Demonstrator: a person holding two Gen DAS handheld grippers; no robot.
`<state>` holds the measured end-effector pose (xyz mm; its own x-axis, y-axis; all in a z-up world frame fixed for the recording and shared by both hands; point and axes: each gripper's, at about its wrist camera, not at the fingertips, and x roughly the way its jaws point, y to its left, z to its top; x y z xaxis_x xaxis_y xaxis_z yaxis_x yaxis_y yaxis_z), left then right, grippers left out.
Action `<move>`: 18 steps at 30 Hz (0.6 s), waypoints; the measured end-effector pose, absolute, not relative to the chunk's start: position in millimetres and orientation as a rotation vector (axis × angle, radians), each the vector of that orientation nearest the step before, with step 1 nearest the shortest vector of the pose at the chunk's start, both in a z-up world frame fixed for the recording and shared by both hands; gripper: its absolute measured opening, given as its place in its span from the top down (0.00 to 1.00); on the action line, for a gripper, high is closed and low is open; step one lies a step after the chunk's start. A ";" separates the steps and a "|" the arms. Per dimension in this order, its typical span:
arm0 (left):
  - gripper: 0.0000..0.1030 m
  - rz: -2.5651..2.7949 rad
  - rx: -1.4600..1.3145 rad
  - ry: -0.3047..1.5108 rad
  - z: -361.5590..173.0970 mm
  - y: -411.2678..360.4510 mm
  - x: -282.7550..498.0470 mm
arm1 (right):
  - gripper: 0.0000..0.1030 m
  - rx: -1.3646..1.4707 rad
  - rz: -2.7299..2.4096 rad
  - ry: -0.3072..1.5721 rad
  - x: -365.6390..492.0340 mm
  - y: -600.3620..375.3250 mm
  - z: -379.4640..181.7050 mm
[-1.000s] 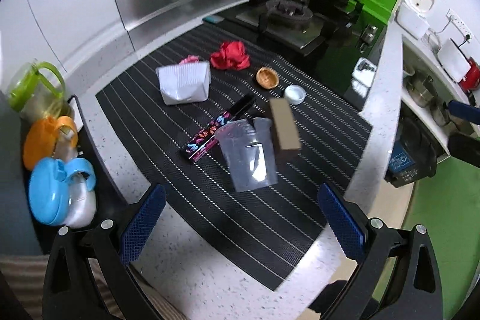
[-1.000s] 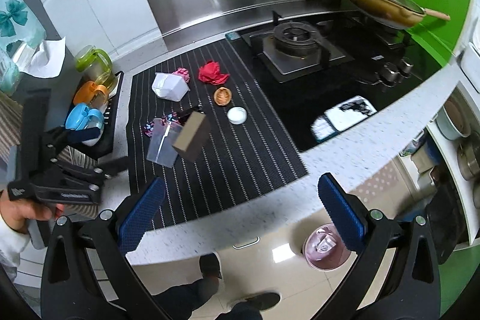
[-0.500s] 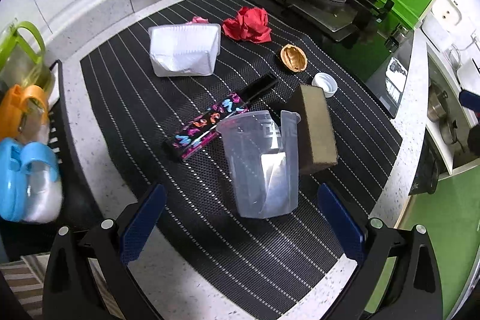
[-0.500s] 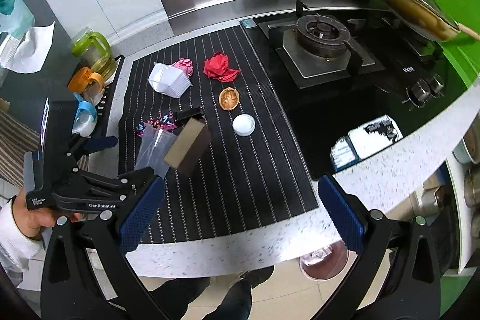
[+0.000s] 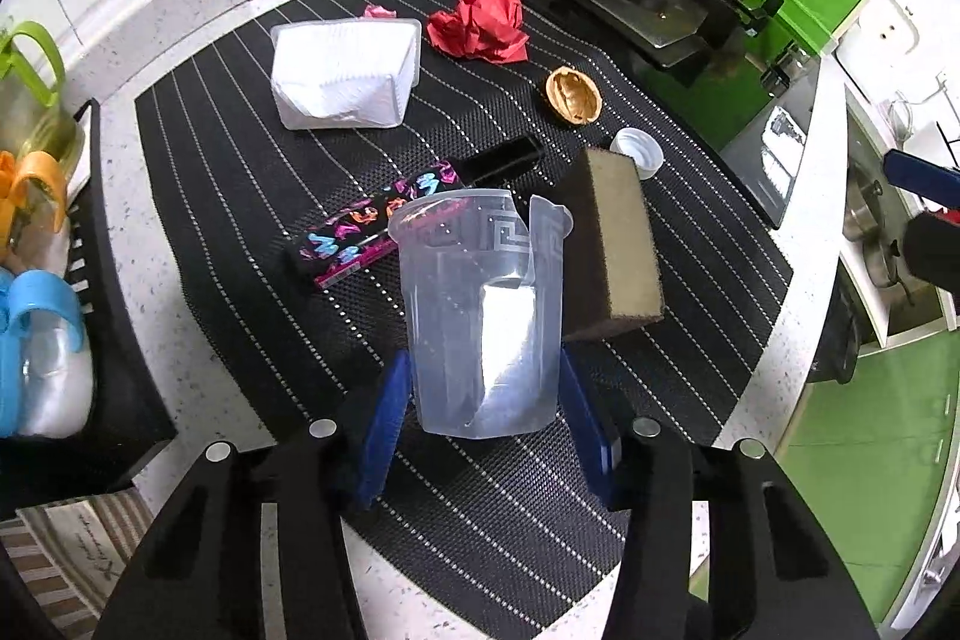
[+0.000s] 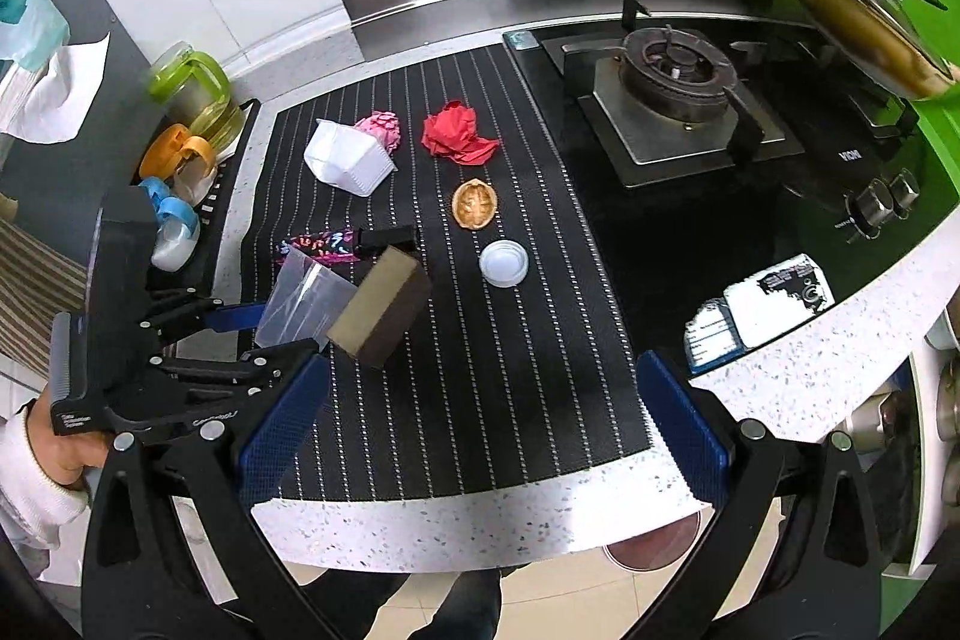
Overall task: Collect trash
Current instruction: 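Grasp the clear measuring cup with the left gripper, then grasp the brown sponge with the right gripper while the left holds the measuring cup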
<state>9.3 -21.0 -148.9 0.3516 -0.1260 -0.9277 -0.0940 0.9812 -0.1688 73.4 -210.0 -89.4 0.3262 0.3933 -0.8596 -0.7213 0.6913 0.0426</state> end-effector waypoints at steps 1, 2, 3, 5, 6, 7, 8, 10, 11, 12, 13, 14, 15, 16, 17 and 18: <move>0.52 -0.022 -0.205 1.209 -146.3 -20.7 8.5 | 0.03 -0.382 0.756 0.995 72.7 -207.4 -90.1; 0.52 -0.022 -0.202 1.201 -141.9 -19.0 6.1 | 0.03 -0.383 0.759 0.997 72.0 -203.7 -91.4; 0.52 -0.021 -0.202 1.195 -139.0 -17.8 4.8 | 0.03 -0.383 0.761 0.999 71.7 -200.5 -92.4; 0.52 -0.017 -0.204 1.181 -132.6 -14.2 2.0 | 0.03 -0.384 0.767 1.007 70.7 -192.5 -95.7; 0.52 -0.014 -0.204 1.171 -128.5 -11.7 -0.2 | 0.03 -0.386 0.770 1.012 70.5 -188.7 -97.4; 0.52 -0.010 -0.202 1.164 -125.0 -9.3 -1.9 | 0.03 -0.387 0.771 1.015 70.3 -186.5 -98.4; 0.52 -0.008 -0.203 1.159 -122.6 -7.2 -2.8 | 0.03 -0.388 0.773 1.021 70.3 -182.0 -100.6; 0.52 0.003 -0.205 1.145 -116.3 -1.0 -4.7 | 0.03 -0.394 0.775 1.030 70.2 -174.5 -104.7; 0.52 0.009 -0.206 1.139 -113.9 1.8 -5.2 | 0.03 -0.397 0.775 1.038 70.3 -169.8 -108.0; 0.52 0.015 -0.206 1.133 -110.9 6.0 -5.8 | 0.03 -0.399 0.776 1.043 70.5 -166.3 -110.3; 0.52 0.020 -0.206 1.129 -109.0 8.7 -6.8 | 0.03 -0.401 0.777 1.051 71.0 -161.5 -113.9; 0.52 0.024 -0.206 1.124 -107.1 11.4 -7.8 | 0.03 -0.402 0.776 1.056 71.5 -158.9 -116.5; 0.52 0.027 -0.206 1.119 -104.8 14.6 -8.8 | 0.03 -0.404 0.774 1.064 71.9 -155.4 -120.2; 0.52 0.029 -0.208 1.115 -103.1 17.2 -9.9 | 0.03 -0.404 0.772 1.074 72.8 -152.7 -123.4; 0.52 0.031 -0.210 1.111 -101.6 20.0 -11.1 | 0.03 -0.401 0.771 1.085 74.1 -149.5 -127.7; 0.52 0.033 -0.210 1.110 -101.2 20.7 -11.3 | 0.03 -0.397 0.769 1.095 75.7 -147.0 -131.2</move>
